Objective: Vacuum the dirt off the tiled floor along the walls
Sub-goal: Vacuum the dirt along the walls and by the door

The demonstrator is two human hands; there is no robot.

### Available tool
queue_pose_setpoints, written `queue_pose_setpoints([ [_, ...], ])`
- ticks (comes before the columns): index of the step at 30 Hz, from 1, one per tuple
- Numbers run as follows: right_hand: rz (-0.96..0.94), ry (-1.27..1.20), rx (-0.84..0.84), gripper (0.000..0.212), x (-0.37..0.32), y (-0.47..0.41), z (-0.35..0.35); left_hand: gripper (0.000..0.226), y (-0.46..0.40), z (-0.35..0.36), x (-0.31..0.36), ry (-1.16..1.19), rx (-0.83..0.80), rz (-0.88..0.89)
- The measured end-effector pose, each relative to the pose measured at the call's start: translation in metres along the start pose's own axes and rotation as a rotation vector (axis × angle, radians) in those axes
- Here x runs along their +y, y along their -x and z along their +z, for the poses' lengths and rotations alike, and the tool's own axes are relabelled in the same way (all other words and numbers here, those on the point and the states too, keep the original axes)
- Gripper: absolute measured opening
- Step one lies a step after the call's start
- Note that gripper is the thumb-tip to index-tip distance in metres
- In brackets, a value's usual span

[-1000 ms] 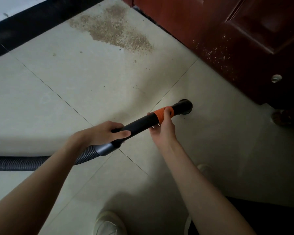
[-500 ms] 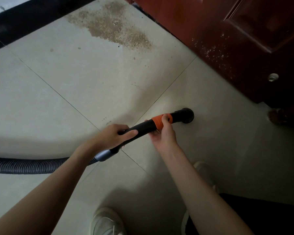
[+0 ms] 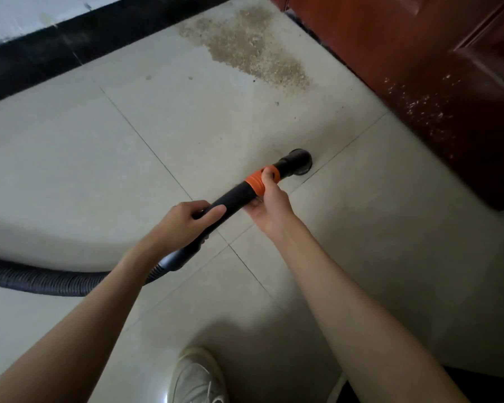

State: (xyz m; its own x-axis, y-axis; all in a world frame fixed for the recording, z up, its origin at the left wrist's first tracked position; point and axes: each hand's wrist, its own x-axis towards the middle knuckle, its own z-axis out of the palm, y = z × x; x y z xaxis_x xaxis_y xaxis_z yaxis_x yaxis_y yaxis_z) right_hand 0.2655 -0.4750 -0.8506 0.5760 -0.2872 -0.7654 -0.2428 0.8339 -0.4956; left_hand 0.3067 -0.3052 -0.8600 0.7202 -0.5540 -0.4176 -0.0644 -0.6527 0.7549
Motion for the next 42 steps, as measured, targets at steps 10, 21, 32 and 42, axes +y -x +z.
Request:
queue_pose_setpoints([
  [10, 0.024, 0.142, -0.061, 0.057, 0.007, -0.027, 0.046, 0.039, -0.002, -0.019, -0.014, 0.050, 0.171, -0.075],
  [21, 0.032, 0.161, -0.022, 0.055, 0.006, -0.036, 0.048, 0.041, -0.005, -0.020, -0.012, 0.020, 0.166, -0.093],
  [32, 0.105, 0.293, -0.157, 0.055, 0.059, -0.038, 0.102, 0.045, 0.039, -0.049, -0.051, 0.083, 0.351, -0.229],
  [42, 0.201, 0.337, -0.259, 0.041, 0.103, -0.022, 0.124, 0.037, 0.056, -0.065, -0.071, 0.088, 0.387, -0.250],
])
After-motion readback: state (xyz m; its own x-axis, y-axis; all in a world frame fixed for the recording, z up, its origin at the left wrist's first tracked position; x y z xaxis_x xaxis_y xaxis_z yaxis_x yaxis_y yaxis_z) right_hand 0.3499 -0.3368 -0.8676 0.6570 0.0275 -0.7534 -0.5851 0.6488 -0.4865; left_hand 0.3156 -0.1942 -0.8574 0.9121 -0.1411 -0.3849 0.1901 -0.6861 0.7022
